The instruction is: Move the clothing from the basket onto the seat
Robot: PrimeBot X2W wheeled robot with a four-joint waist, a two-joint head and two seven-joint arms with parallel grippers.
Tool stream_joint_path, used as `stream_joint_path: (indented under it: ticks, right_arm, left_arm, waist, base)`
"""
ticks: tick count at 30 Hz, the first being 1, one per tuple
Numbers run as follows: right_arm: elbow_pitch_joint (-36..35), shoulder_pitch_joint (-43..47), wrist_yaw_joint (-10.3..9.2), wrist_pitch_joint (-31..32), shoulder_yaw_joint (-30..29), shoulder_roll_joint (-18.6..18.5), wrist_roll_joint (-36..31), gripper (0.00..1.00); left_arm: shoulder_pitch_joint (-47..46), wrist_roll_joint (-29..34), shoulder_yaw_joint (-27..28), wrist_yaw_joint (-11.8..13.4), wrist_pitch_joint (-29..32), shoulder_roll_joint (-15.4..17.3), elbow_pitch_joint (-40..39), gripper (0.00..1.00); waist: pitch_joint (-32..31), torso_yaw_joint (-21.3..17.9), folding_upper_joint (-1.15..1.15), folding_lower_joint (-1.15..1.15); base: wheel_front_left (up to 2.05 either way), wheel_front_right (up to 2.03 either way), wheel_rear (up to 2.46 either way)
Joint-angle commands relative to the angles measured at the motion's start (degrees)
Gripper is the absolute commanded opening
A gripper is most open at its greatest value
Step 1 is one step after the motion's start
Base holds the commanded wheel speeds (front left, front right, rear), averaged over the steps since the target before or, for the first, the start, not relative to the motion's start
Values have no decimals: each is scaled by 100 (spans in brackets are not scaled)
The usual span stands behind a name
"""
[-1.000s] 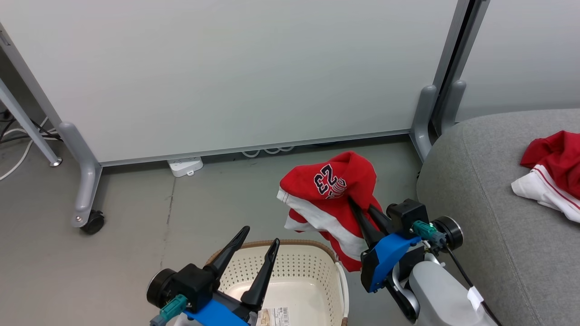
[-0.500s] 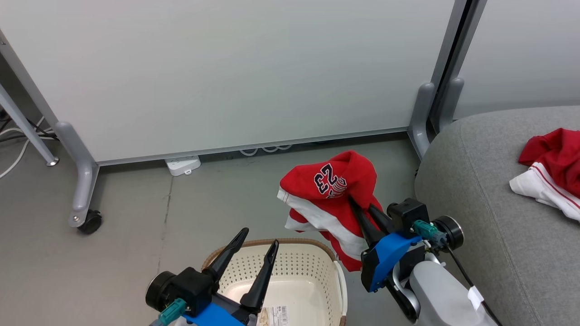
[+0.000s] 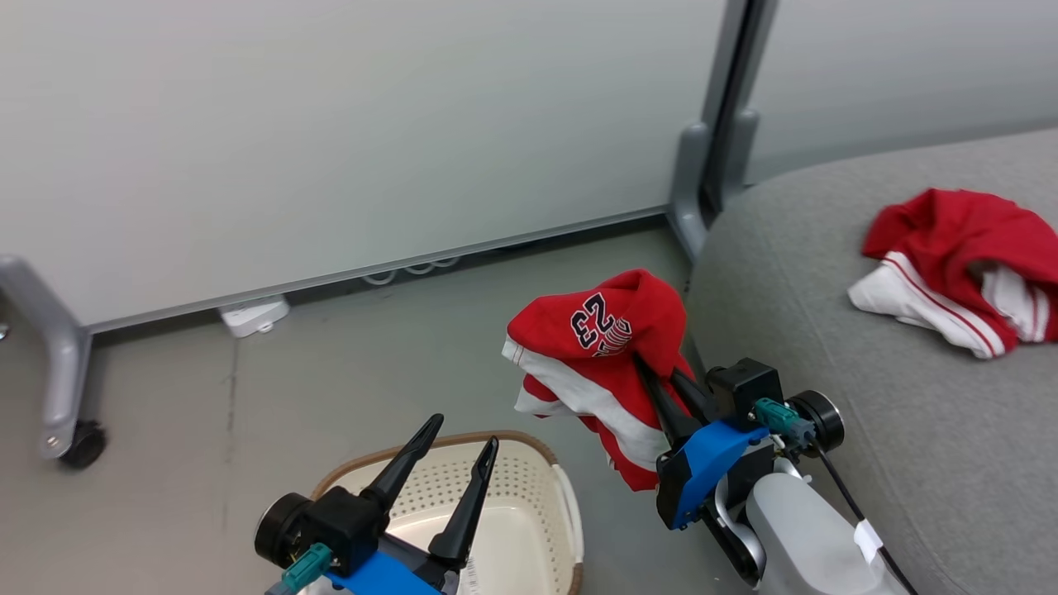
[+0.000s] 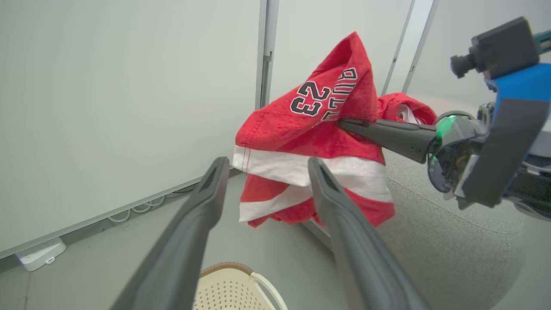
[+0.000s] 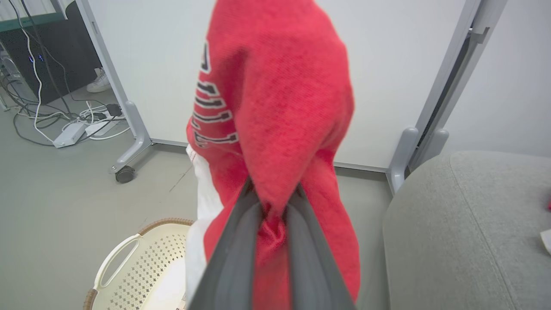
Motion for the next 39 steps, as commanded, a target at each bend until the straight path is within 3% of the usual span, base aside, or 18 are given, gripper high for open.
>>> stream_joint_path:
  ticks: [1,12,19,26,39]
  right_arm:
    - [-19,-13,-6,-37,-1,-3,13,0]
    - [14,-34,-6,-81,-28,-1,35,0]
    - [-4,2,-6,-116,-23,0,111,0]
    - [30,51,-5,-139,-78,0,103,0]
    - [48,73,-6,-180,-90,0,120,0]
  left_arm:
    - [-25,45,26,-8,-17,24,9,100]
    - [-141,174,-15,-7,-17,64,101,100]
    - [-152,163,-13,-3,-17,89,107,100]
    - [-181,171,-64,-3,-17,104,131,100]
    - [-132,176,-100,-3,-17,103,115,100]
  waist:
    - [42,-322,0,0]
    - [161,-1429,0,0]
    - [210,-1923,0,0]
    - [249,-2130,0,0]
    - [263,-2144,0,0]
  base:
    - [0,0,0]
    - [0,0,0]
    - [0,0,0]
    - [0,0,0]
    - [0,0,0]
